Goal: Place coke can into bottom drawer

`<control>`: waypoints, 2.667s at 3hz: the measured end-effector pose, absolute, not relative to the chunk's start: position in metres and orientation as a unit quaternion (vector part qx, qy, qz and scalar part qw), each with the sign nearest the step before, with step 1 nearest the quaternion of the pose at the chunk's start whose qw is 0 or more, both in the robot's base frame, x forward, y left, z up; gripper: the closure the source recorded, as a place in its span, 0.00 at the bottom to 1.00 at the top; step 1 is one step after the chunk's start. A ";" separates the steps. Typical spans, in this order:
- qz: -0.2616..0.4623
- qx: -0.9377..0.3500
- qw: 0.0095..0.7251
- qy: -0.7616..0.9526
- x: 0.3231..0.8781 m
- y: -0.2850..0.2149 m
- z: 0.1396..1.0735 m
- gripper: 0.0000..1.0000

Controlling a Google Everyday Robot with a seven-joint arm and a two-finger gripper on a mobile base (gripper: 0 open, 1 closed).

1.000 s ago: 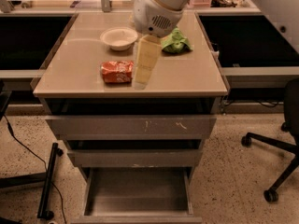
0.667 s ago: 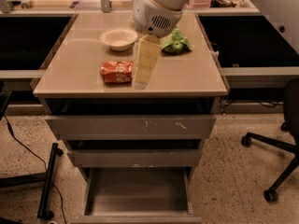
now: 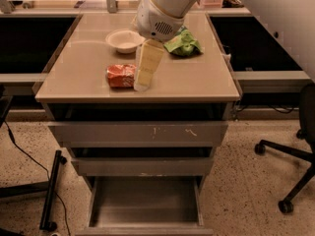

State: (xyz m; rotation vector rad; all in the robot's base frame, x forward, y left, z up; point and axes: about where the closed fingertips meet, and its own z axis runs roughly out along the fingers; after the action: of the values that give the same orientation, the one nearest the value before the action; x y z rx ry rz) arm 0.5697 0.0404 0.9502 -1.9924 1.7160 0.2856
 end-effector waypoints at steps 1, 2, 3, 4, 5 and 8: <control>0.122 -0.737 0.256 0.614 0.606 0.060 0.937 0.00; 0.139 -0.733 0.250 0.617 0.640 0.072 0.908 0.00; 0.141 -0.731 0.238 0.624 0.653 0.072 0.887 0.00; 0.165 -0.715 0.240 0.636 0.655 0.081 0.847 0.00; 0.165 -0.715 0.240 0.635 0.655 0.082 0.845 0.00; 0.165 -0.715 0.240 0.635 0.655 0.082 0.845 0.64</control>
Offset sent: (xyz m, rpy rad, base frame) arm 0.0970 0.0412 -0.0570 0.0766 0.0605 0.0397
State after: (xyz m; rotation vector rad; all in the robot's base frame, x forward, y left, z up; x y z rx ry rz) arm 0.6548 0.0819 0.8451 -1.9569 1.7390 0.4518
